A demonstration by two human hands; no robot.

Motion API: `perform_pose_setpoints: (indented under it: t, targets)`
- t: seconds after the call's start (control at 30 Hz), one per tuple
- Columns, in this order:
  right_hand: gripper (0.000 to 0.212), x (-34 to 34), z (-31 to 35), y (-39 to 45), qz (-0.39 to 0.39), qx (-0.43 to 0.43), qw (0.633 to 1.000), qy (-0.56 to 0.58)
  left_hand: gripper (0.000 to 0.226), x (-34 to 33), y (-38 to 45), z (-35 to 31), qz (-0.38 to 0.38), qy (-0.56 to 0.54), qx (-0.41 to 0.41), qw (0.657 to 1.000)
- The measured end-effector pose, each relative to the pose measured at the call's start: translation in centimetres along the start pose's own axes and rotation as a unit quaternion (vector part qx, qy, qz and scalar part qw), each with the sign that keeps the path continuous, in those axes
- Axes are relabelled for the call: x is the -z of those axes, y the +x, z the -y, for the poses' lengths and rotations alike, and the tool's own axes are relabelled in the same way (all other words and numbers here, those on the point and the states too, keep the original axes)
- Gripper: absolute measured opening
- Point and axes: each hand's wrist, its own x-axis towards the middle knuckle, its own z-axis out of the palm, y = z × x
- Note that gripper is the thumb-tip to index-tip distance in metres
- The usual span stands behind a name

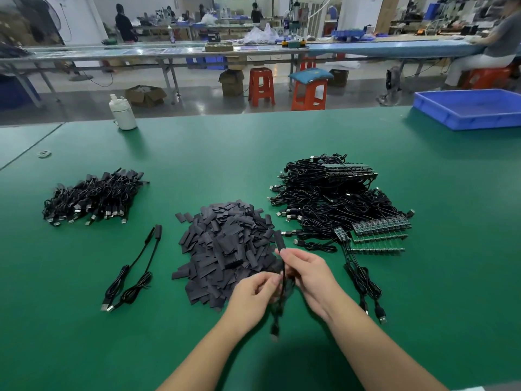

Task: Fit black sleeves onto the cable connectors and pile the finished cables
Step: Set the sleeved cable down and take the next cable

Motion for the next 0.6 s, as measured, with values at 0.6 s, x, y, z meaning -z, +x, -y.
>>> perform_pose_setpoints:
  t: [0.6]
  targets:
    - [0.039,5.3,2.3,2.0,-0.212,0.145,0.674,-0.693,0.019,15.5,1.4,-0.2,-0.325,0.285,-0.007,0.902]
